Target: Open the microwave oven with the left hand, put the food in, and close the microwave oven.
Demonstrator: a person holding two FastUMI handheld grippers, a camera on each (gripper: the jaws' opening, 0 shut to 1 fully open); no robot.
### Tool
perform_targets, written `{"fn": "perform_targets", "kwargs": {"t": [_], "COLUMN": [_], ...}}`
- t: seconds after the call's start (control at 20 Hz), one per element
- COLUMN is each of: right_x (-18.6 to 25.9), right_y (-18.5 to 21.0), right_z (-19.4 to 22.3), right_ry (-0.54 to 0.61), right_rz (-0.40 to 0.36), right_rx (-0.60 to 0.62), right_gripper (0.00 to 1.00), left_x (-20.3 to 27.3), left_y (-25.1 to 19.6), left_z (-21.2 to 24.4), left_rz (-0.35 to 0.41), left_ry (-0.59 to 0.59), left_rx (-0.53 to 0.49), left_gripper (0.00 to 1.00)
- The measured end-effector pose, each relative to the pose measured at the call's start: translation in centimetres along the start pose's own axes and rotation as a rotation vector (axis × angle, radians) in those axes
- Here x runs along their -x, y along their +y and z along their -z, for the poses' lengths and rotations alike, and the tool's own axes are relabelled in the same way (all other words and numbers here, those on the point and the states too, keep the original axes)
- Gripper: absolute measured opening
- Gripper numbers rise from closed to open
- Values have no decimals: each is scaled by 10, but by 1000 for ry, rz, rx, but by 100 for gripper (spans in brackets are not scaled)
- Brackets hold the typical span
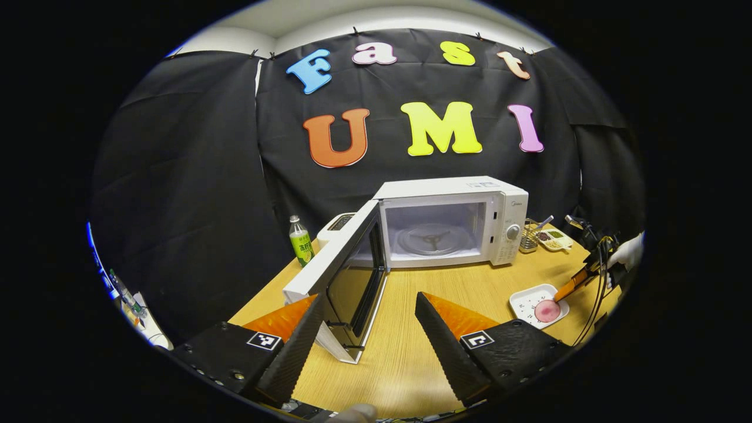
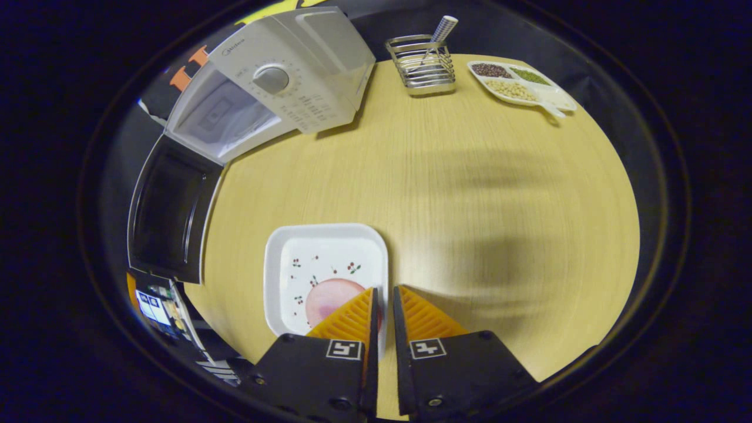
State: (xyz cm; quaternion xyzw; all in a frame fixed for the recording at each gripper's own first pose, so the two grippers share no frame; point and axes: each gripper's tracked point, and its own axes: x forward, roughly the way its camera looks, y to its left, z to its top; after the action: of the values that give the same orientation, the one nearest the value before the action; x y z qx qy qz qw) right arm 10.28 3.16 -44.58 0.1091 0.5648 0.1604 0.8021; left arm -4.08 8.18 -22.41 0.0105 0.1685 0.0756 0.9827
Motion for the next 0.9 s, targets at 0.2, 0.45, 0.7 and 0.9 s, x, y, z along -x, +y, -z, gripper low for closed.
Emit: {"fn": "perform_targets", "kwargs": {"t": [0.2,0.45,0.7,0.9], "right_x": [0,15,21,24], "right_y": [6,21,36,61], "right_z": [5,-8,-6,-7], "right_ry": [18,-39,-53,-89], "right_rz": [-23,-67,-158,-307], "right_rx": [12,-4,-110,-242], "right_gripper": [3,3,3,3], "left_x": [-2,-4,-2,-1], "left_y": [0,1,3,6], "left_z": [0,-1,-3,-3], "left_rz": [-2,0,4,8], "left_ry": [-4,-6,-12,-15], "left_rx": [3,8,9,5], "left_gripper": [95,95,95,95]}}
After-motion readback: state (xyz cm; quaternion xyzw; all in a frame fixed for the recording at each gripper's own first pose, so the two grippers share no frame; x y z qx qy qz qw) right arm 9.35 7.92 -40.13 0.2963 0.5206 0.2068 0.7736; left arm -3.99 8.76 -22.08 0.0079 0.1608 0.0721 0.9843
